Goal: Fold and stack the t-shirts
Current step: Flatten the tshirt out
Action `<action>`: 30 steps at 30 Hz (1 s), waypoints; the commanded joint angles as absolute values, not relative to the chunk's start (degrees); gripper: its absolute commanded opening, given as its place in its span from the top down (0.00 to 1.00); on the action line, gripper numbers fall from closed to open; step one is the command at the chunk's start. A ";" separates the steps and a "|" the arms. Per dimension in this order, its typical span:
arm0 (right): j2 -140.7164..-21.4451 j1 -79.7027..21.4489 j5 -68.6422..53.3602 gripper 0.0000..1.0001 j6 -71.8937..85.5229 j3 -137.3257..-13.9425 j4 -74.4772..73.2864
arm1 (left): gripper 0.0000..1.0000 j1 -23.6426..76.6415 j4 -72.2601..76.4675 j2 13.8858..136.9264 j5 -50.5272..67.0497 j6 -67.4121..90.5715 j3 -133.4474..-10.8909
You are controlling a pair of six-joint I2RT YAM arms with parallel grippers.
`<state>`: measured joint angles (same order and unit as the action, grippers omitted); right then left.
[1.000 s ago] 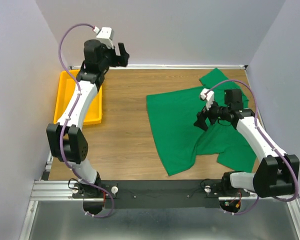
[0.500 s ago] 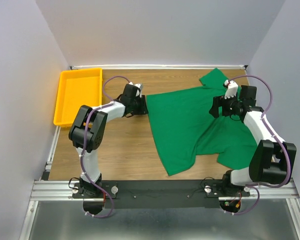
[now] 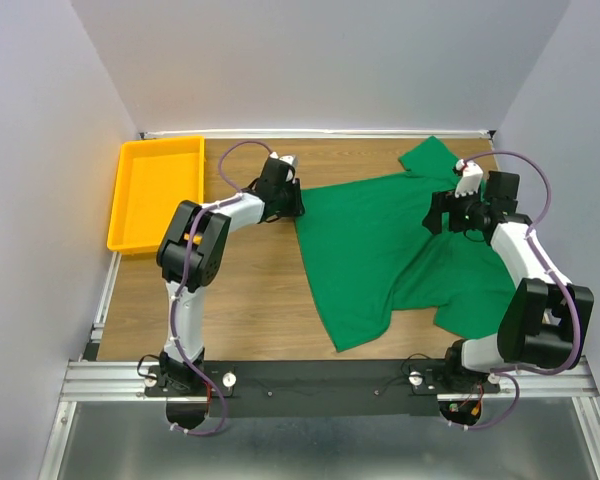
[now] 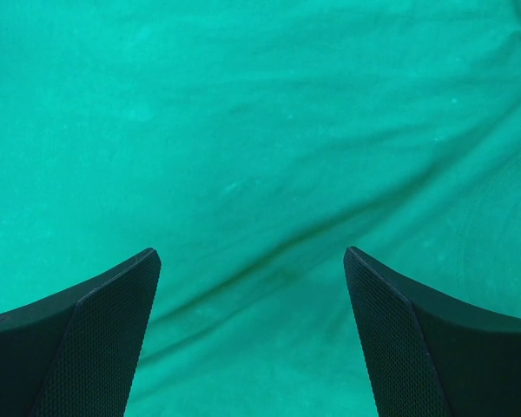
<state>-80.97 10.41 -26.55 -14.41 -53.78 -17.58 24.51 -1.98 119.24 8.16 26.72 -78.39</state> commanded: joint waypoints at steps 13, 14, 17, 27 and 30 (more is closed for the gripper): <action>-80.07 12.92 -27.16 0.06 -14.24 -54.75 -16.61 | 1.00 12.84 -17.40 118.21 6.76 17.76 -83.57; -80.42 12.92 -26.72 0.06 -14.15 -55.02 -16.61 | 1.00 11.09 -19.32 119.26 6.94 17.49 -84.89; -80.77 12.92 -26.28 0.06 -14.24 -55.81 -16.70 | 1.00 9.32 -23.54 122.59 6.59 15.65 -91.30; -76.91 3.83 -56.08 0.03 -60.07 -54.59 -44.80 | 0.60 9.23 -26.64 115.60 10.55 10.64 -101.87; -73.92 -4.98 -52.04 0.03 -63.36 -51.69 -44.12 | 0.55 9.23 -21.73 106.02 9.41 9.05 -98.28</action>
